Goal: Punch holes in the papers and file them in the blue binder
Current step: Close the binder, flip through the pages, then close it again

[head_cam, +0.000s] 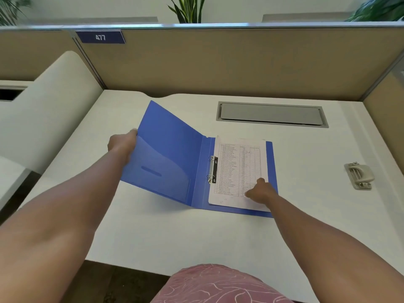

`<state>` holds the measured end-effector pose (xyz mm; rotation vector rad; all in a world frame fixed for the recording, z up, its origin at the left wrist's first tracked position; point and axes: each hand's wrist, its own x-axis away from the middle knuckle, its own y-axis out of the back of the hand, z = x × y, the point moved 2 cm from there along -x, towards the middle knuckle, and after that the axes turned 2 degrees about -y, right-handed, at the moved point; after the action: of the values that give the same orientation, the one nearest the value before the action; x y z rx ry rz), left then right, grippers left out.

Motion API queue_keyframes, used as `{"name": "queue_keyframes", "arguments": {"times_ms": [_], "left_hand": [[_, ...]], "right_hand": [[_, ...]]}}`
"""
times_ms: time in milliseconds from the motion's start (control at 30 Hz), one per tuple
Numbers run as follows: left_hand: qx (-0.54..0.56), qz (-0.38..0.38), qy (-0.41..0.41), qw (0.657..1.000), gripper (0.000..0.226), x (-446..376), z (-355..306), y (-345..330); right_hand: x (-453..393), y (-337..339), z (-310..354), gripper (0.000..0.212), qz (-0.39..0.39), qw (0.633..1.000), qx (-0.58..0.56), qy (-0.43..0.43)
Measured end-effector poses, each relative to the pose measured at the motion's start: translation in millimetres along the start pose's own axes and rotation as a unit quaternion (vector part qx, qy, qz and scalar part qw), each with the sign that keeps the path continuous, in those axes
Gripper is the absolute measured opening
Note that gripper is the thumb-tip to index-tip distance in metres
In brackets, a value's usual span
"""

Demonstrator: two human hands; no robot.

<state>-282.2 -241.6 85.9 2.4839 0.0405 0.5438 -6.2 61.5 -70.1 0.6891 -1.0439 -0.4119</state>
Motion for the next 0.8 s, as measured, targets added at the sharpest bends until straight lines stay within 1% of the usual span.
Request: {"name": "queue_keyframes", "arguments": {"times_ms": [67,100,167,233,367,467,533,633,667,800], "left_hand": [[0.072,0.077,0.033,0.994,0.026,-0.6,-4.8,-0.7],[0.087,0.127,0.044,0.987,0.023,-1.7,-7.6,-1.6],[0.074,0.213,0.049,0.973,0.025,1.5,-15.7,-2.7],[0.04,0.253,0.045,0.965,0.03,5.3,-25.0,-2.1],[0.038,0.31,0.024,0.95,0.032,15.6,-38.5,-7.6],[0.058,0.336,0.019,0.94,0.042,19.0,-39.4,-17.1],[0.058,0.348,0.015,0.936,0.054,21.1,-38.5,-25.9],[0.051,0.369,0.007,0.928,0.077,28.9,-36.3,-42.4],[0.046,0.372,0.006,0.927,0.08,32.4,-35.6,-48.3],[0.027,0.383,0.007,0.923,0.076,46.5,-31.3,-74.3]], "right_hand": [[-1.4,-0.5,-0.3,0.073,0.001,1.0,0.0,-0.001],[-1.7,-0.7,-0.1,0.074,0.001,1.0,-0.001,-0.001],[-3.9,-2.5,-0.8,0.074,0.003,1.0,-0.005,0.0],[-5.1,-4.5,-1.0,0.077,0.003,1.0,-0.006,0.0],[-5.8,-5.6,-0.5,0.077,0.002,1.0,0.006,0.0],[-5.5,-4.9,0.0,0.075,0.003,1.0,0.015,-0.002],[-4.8,-3.2,0.0,0.074,0.003,1.0,0.016,-0.001],[-5.5,1.6,-0.3,0.071,-0.003,1.0,0.014,0.008],[-5.3,4.0,-0.4,0.069,-0.005,1.0,0.015,0.011],[-4.7,11.8,-2.4,0.064,-0.015,1.0,0.005,0.013]]}}
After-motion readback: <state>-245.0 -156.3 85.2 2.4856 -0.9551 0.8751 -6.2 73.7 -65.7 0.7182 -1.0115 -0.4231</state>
